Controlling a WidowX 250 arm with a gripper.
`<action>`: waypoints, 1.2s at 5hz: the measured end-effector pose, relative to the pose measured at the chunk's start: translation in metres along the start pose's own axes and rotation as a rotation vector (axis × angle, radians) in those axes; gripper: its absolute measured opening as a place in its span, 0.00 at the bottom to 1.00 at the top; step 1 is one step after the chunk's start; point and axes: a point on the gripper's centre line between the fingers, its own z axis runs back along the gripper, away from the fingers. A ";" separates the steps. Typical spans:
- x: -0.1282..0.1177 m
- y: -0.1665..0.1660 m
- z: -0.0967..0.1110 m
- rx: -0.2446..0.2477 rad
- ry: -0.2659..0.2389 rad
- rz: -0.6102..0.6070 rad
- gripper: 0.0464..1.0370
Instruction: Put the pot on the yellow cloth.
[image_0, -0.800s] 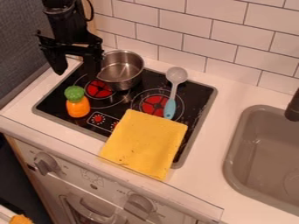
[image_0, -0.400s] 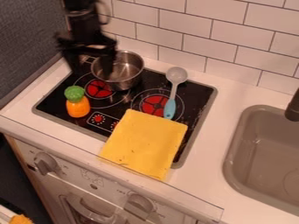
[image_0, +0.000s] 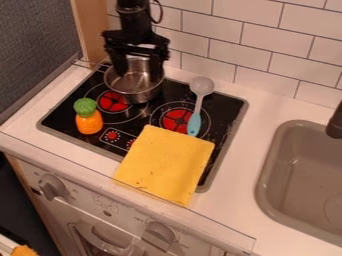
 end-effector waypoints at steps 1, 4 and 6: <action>0.008 -0.006 -0.023 0.010 0.032 -0.005 0.96; 0.015 -0.007 -0.036 -0.010 0.027 -0.006 0.40; -0.001 -0.008 -0.020 -0.008 -0.005 0.057 0.06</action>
